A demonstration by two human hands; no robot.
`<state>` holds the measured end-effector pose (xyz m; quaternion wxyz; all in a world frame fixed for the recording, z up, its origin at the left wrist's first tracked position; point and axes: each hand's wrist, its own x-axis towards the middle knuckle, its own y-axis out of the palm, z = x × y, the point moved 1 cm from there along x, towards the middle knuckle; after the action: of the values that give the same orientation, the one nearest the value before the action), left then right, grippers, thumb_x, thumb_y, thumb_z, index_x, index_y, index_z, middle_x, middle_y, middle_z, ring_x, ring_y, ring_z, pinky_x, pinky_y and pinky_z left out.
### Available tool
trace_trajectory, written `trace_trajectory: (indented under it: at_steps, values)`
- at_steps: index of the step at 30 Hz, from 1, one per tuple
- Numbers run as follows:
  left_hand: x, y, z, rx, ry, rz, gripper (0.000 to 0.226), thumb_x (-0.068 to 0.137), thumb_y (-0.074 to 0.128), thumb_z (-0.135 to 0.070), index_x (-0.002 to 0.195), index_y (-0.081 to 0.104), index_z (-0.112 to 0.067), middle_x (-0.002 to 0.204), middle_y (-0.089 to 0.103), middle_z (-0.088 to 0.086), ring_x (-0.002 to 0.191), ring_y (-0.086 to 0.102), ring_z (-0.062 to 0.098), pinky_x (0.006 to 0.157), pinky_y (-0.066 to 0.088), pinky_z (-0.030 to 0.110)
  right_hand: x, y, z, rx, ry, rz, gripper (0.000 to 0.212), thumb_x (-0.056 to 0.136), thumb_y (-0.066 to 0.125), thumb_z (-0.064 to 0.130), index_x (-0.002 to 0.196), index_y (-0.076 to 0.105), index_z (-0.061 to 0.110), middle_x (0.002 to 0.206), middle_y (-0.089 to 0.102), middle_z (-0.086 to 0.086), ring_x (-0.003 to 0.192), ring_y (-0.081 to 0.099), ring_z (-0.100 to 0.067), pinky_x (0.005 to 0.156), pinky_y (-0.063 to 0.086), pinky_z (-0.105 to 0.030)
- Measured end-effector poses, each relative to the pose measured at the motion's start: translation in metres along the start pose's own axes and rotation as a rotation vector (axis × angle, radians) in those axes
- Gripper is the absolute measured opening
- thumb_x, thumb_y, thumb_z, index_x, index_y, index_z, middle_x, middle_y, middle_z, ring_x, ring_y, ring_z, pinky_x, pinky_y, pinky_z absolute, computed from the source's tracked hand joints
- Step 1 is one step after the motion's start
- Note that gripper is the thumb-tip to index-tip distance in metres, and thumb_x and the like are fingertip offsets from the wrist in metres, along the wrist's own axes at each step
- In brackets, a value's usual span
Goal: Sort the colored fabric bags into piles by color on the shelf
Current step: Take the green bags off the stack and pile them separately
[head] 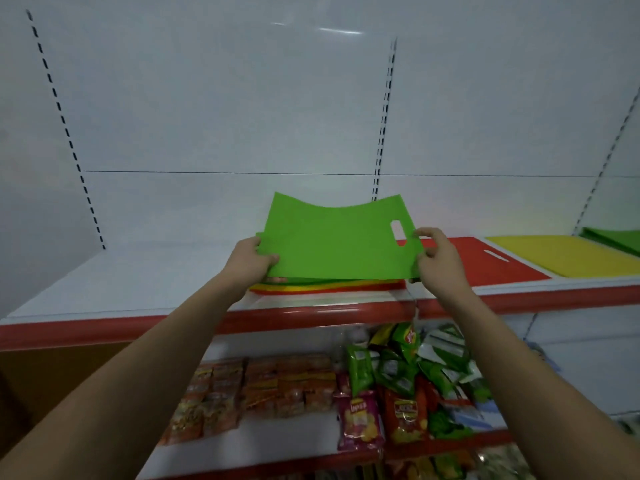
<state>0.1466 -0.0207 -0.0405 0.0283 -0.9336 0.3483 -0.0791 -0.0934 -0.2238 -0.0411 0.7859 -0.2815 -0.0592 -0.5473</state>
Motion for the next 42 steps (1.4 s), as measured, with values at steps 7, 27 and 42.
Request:
trace_trajectory:
  at_steps: [7, 27, 42]
  values:
    - [-0.009, 0.050, 0.021, 0.064, 0.094, 0.169, 0.080, 0.086, 0.063, 0.010, 0.152, 0.033, -0.025, 0.144, 0.051, 0.009, 0.113, 0.063, 0.034, 0.097, 0.052, 0.047, -0.052, -0.069, -0.005, 0.093, 0.196, -0.028, 0.056, 0.077, 0.034, -0.022, 0.116, 0.065, 0.004, 0.109, 0.064, -0.018, 0.076, 0.057, -0.025, 0.066, 0.044, -0.034]
    - [-0.113, 0.346, -0.014, -0.029, -0.027, 0.485, 0.057, 0.091, 0.050, 0.015, 0.145, 0.044, -0.005, 0.135, 0.055, 0.016, 0.093, 0.063, 0.021, 0.090, 0.051, 0.033, -0.143, -0.345, -0.107, 0.000, 0.363, -0.246, 0.047, 0.098, 0.037, -0.003, 0.141, 0.050, 0.012, 0.136, 0.051, -0.009, 0.108, 0.057, -0.047, 0.085, 0.052, -0.059]
    - [-0.143, 0.574, -0.035, -0.027, 0.021, 0.765, 0.062, 0.088, 0.064, 0.003, 0.146, 0.044, -0.011, 0.136, 0.057, 0.012, 0.109, 0.065, 0.025, 0.100, 0.051, 0.044, -0.148, -0.535, -0.197, -0.113, 0.424, -0.413, 0.050, 0.093, 0.056, -0.001, 0.142, 0.047, 0.005, 0.139, 0.051, -0.011, 0.089, 0.054, -0.008, 0.052, 0.037, 0.004]
